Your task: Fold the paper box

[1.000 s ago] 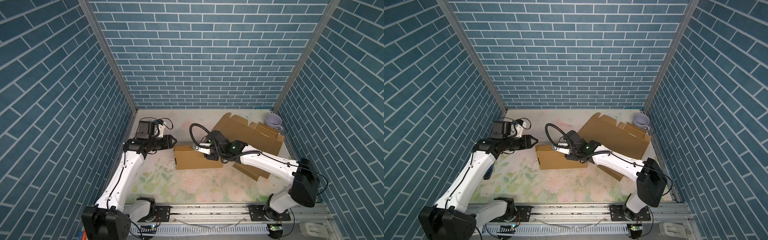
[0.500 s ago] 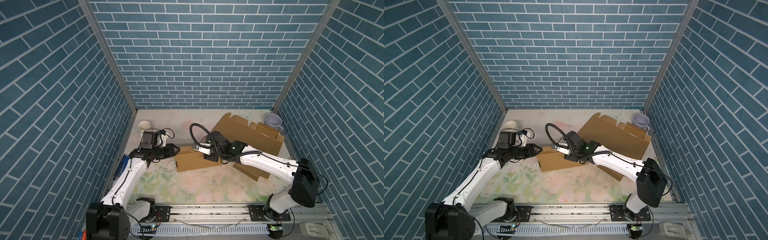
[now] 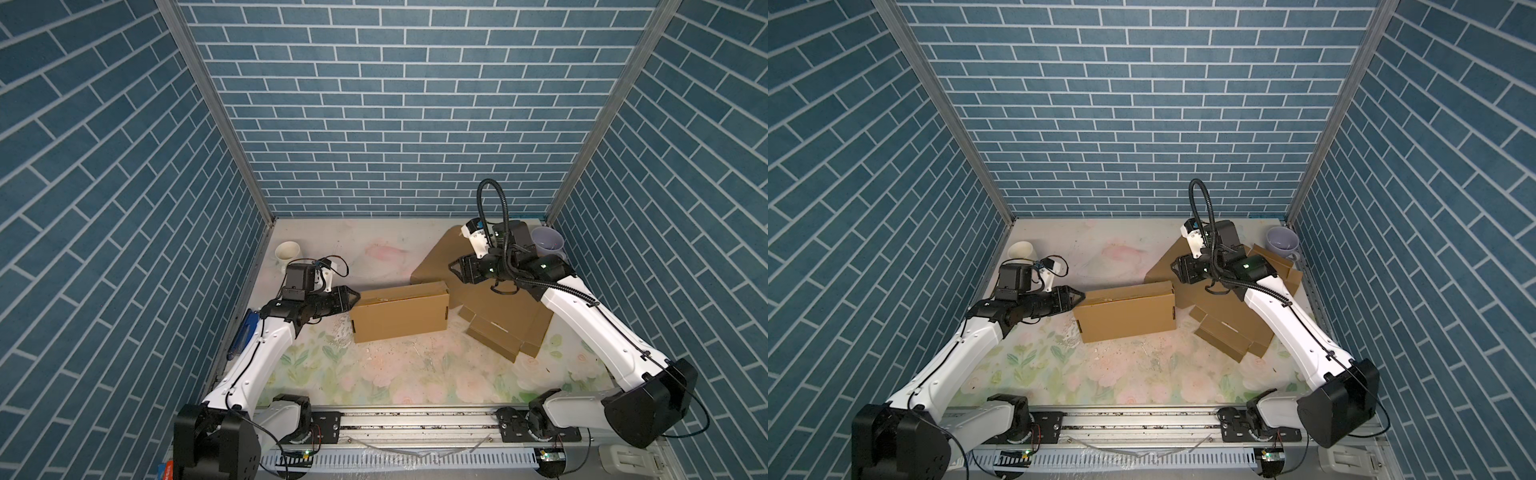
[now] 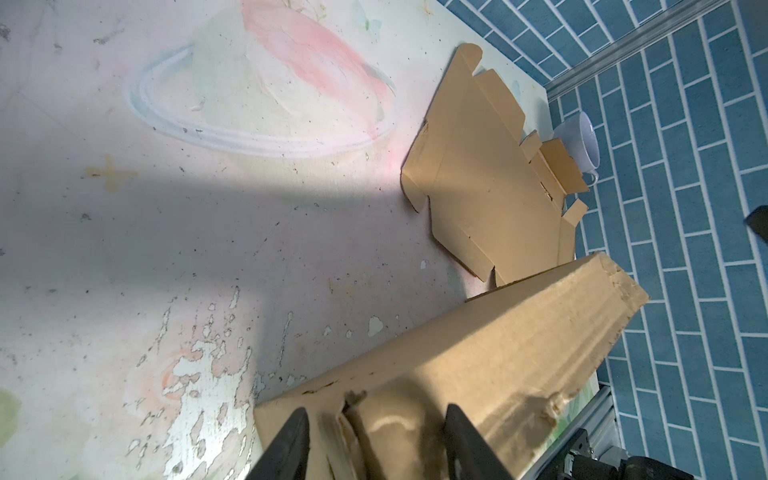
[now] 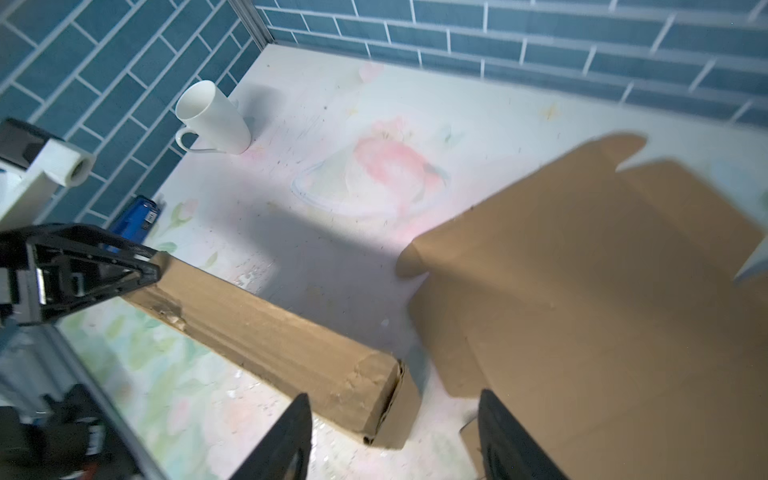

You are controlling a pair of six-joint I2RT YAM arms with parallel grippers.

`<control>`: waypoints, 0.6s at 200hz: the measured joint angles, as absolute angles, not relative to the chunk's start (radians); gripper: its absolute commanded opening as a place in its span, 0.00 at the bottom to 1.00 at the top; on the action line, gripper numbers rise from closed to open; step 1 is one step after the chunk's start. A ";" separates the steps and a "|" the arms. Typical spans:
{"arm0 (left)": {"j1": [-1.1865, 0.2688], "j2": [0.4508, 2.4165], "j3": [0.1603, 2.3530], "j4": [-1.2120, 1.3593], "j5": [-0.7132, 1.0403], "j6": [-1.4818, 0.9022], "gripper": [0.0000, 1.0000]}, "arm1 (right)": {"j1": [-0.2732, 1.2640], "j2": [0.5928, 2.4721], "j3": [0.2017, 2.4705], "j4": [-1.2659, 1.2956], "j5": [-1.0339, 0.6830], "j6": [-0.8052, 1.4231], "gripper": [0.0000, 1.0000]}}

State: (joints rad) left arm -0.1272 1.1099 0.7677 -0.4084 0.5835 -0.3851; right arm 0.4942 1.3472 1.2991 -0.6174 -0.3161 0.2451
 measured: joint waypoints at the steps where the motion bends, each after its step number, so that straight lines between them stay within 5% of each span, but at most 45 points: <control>1: -0.127 1.110 0.768 -0.408 0.583 -0.385 0.53 | 0.491 1.350 1.298 -0.620 -0.324 0.256 0.59; 40: -0.127 1.110 0.768 -0.406 0.582 -0.384 0.53 | 0.475 1.404 1.254 -0.629 -0.478 0.426 0.53; 91: -0.128 1.102 0.752 -0.394 0.585 -0.381 0.48 | 0.448 1.485 1.181 -0.633 -0.548 0.482 0.27; 120: -0.128 1.097 0.742 -0.378 0.589 -0.382 0.47 | 0.441 1.492 1.176 -0.613 -0.585 0.488 0.32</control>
State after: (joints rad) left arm -0.1276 1.0969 0.7422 -0.3779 0.5892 -0.3817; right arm 0.4408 1.4921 1.1763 -0.6132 -0.5846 0.4877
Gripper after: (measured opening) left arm 0.476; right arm 0.274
